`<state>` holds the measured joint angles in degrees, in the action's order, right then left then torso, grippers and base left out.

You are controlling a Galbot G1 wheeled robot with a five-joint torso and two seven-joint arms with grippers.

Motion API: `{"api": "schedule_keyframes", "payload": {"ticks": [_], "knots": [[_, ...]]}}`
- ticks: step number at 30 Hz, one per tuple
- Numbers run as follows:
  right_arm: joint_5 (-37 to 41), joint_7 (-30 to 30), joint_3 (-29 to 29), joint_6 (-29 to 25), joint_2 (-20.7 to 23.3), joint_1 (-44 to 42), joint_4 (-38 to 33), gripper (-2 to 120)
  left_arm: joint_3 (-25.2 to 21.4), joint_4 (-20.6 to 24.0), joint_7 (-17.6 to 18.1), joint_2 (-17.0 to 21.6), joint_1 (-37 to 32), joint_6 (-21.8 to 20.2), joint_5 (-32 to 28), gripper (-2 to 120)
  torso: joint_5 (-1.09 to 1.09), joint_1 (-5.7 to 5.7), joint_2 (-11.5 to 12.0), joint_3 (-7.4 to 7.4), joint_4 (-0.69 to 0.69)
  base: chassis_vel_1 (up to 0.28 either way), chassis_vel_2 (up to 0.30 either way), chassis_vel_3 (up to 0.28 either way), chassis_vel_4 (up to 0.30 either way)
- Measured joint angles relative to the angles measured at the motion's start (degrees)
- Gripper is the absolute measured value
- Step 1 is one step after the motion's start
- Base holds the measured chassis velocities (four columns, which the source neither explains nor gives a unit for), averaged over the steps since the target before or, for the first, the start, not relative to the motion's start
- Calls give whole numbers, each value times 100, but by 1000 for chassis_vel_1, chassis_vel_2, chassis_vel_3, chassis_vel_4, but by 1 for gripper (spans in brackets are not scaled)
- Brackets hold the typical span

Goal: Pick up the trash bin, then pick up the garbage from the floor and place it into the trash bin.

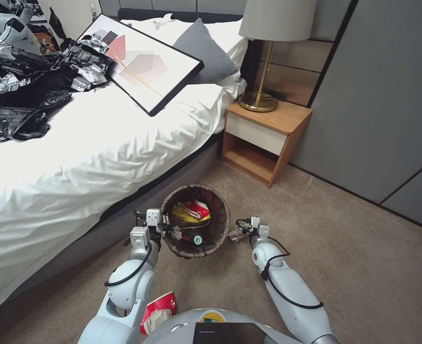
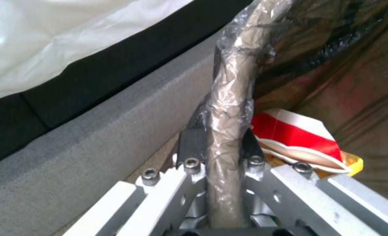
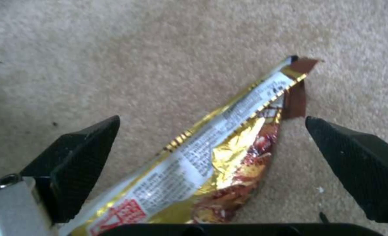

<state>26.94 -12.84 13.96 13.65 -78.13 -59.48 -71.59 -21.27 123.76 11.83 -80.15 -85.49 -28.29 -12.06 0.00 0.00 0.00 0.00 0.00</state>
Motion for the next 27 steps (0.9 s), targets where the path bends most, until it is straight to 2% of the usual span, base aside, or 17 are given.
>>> {"api": "schedule_keyframes", "payload": {"ticks": [17, 24, 27], "knots": [[-23, 373, 174, -94, -180, 286, 1019, 100, 15, 17, -5, -35, -16, 3, 40, 2, 0, 0, 0, 0, 0, 0, 0, 0, 0], [-103, 517, 226, -131, -300, 403, 1354, 87, 5, 15, -6, -40, -26, 6, 49, 2, 5, -1, -1, -1, 2, 0, 0, 0, 0], [-134, 560, 243, -167, -303, 407, 1386, 76, 13, 13, -6, -55, -23, 8, 49, 2, 4, -1, -1, -1, 2, 0, 0, 0, 0]]}}
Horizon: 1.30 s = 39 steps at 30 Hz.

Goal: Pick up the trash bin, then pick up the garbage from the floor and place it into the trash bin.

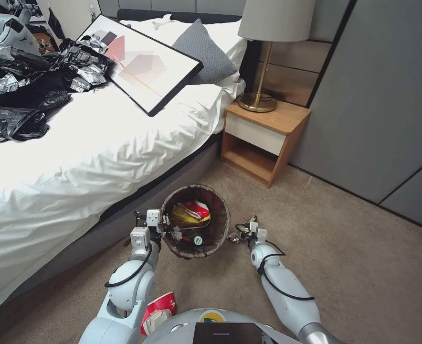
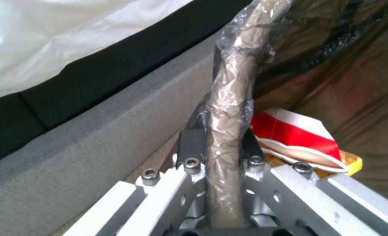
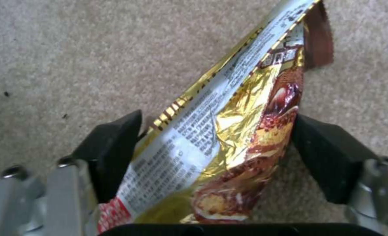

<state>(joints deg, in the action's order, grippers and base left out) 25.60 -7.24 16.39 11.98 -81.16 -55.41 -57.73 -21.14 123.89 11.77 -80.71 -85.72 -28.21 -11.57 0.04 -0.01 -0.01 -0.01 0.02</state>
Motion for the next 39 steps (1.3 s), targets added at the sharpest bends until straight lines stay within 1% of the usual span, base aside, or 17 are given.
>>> {"api": "schedule_keyframes", "payload": {"ticks": [1, 4, 5, 7, 8, 9, 12, 13, 15, 16, 17, 20, 21, 23, 39], "knots": [[0, 0, 0, 0, 0, 0, 0, 76, 0, 0, 0, 0, 0, 0, 0, 2, 0, 0, 0, 0, 0, 0, 0, 0, 0], [-43, 28, 17, -33, 12, -3, 5, 65, 0, 0, -1, 4, 2, 1, 0, 2, -2, 0, 0, 0, -2, 0, 0, 0, 0], [-43, 28, 17, -33, 12, -3, 5, 65, 0, 0, -1, 4, 2, 1, 0, 2, -2, 0, 0, 0, -2, 0, 0, 0, 0], [-70, 34, 24, -43, 16, -3, 7, 59, -2, 2, -1, 7, 5, 1, -2, 2, -4, 0, 0, 1, -3, 0, 0, 0, 0], [-95, 44, 28, -62, 21, -2, 6, 53, -4, 3, -1, 9, 5, 0, -3, 2, -5, 0, 0, 1, -3, 0, 0, 0, 0], [-95, 44, 28, -62, 21, -2, 6, 53, -4, 3, -1, 9, 5, 0, -3, 2, -5, 0, 0, 1, -3, 0, 0, 0, 0], [-138, 60, 35, -84, 31, -2, 1, 37, -1, 3, -1, 9, 8, 1, -4, 2, -5, 0, 1, 1, -3, 0, 0, 0, 0], [-138, 60, 35, -84, 31, -2, 1, 37, -1, 3, -1, 9, 8, 1, -4, 2, -5, 0, 1, 1, -3, 0, 0, 0, 0], [-160, 81, 35, -104, 32, 0, 0, 28, 2, 3, -2, 10, 10, 0, -6, 2, -7, 0, 1, 1, -4, 0, 0, 0, 0], [-162, 88, 35, -111, 35, -1, 0, 25, 2, 3, -2, 12, 10, 1, -6, 2, -7, 0, 1, 1, -4, 0, 0, 0, 0], [-162, 88, 35, -111, 35, -1, 0, 25, 2, 3, -2, 12, 10, 1, -6, 2, -7, 0, 1, 1, -4, 0, 0, 0, 0], [-192, 102, 37, -139, 55, -4, -4, 9, 7, 3, -2, 22, 10, 0, -7, 2, -8, 0, 1, 1, -5, 0, 0, 0, 0], [-192, 102, 37, -139, 55, -4, -4, 9, 7, 3, -2, 22, 10, 0, -7, 2, -8, 0, 1, 1, -5, 0, 0, 0, 0], [-209, 109, 37, -162, 71, -10, -19, 0, 12, 0, -2, 25, 17, 1, -8, 2, -7, 0, 1, 2, -4, 0, 0, 0, 0], [-223, 98, 39, -275, 122, -45, -178, 0, 30, -26, -4, 31, 32, -3, -20, 2, -5, 1, 1, 2, -2, 0, 0, 0, 0]]}}
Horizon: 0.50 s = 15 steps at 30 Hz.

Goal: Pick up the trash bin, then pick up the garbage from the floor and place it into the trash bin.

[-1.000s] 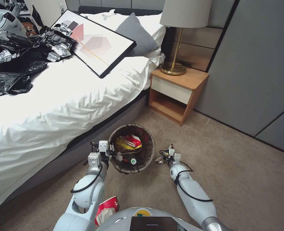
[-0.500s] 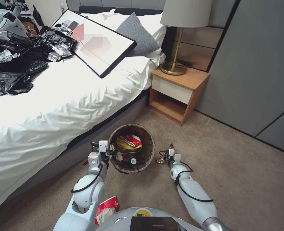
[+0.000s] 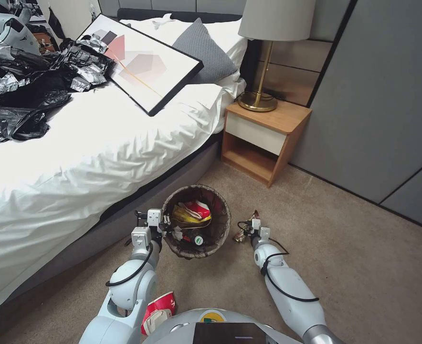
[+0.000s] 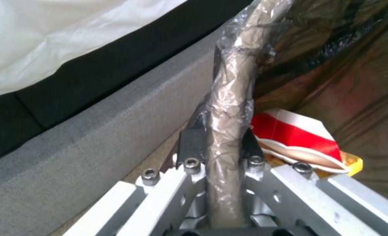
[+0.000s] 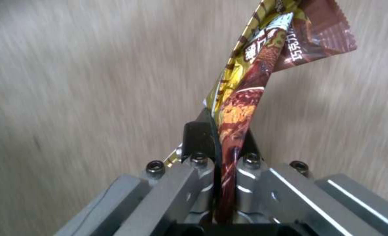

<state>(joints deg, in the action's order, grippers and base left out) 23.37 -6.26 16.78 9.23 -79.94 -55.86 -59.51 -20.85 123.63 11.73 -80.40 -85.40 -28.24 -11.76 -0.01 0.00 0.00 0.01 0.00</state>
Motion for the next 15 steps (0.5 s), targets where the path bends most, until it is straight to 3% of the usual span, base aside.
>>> {"api": "schedule_keyframes", "payload": {"ticks": [6, 7, 9, 10, 13, 15], "knots": [[-107, -42, 23, -385, 18, -65, -318, 0, -9, -7, 0, 6, 2, -2, -9, 2, 0, 0, 0, 0, 1, 0, 0, 0, 0], [-459, -78, 83, -774, 22, -82, -473, 0, -10, -9, 1, 3, 5, -4, -15, 2, 0, 0, 0, 0, 0, 0, 0, 0, 0], [-715, -82, 130, -975, 28, -91, -553, 0, -11, -9, 2, 2, 6, -6, -17, 2, 0, 0, 0, 0, -1, 0, 0, 0, 0], [-1167, -108, 220, -1428, 68, -115, -814, 0, -13, -9, 2, 0, 7, -10, -20, 2, 1, 0, 0, 0, 0, 0, 0, 0, 0], [-1365, -90, 296, -1745, 93, -142, -1097, 0, -15, -9, 3, 0, 8, -14, -22, 2, 1, 0, 0, 0, 1, 0, 0, 0, 0], [-1534, 337, 456, -2461, 175, -228, -1973, 0, -18, -10, 3, 0, 3, -22, -37, 2, 2, 0, 0, 0, 0, 0, 0, 0, 0]]}}
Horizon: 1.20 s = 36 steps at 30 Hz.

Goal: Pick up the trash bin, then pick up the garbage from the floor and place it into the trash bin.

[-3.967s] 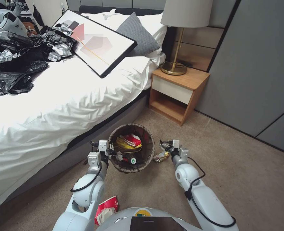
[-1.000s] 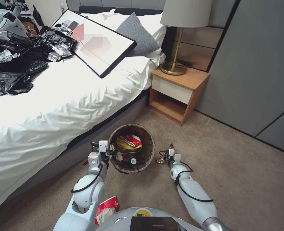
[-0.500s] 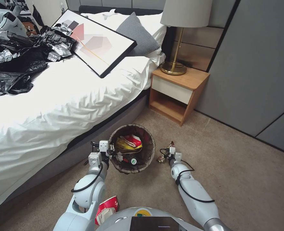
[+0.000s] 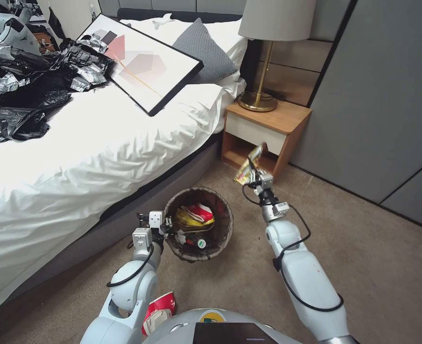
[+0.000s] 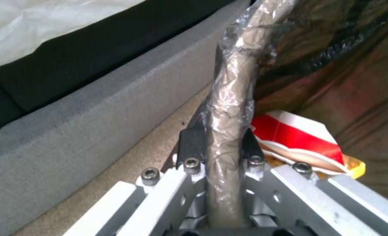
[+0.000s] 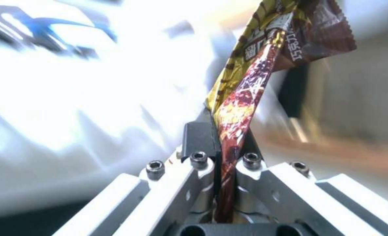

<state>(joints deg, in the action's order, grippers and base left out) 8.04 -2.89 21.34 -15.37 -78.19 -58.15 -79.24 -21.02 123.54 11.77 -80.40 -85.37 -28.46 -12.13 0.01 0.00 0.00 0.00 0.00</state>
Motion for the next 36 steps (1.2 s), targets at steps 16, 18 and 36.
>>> {"api": "schedule_keyframes", "payload": {"ticks": [16, 18, 36], "knots": [[110, 2251, -997, -1348, 608, -1170, -2708, 0, 88, 71, 49, -18, -60, -226, -264, 2, -1, 0, 0, -1, 0, 0, 0, 0, 0], [74, 2273, -1037, -1388, 618, -1216, -2620, 0, 84, 77, 51, -20, -60, -234, -264, 2, -1, 0, 0, -1, 0, 0, 0, 0, 0], [-119, 2368, -1073, -1658, 581, -1381, -1773, 7, 93, 87, 59, -5, -40, -259, -277, 2, -1, 0, 0, 0, 0, 0, 0, 0, 0]]}}
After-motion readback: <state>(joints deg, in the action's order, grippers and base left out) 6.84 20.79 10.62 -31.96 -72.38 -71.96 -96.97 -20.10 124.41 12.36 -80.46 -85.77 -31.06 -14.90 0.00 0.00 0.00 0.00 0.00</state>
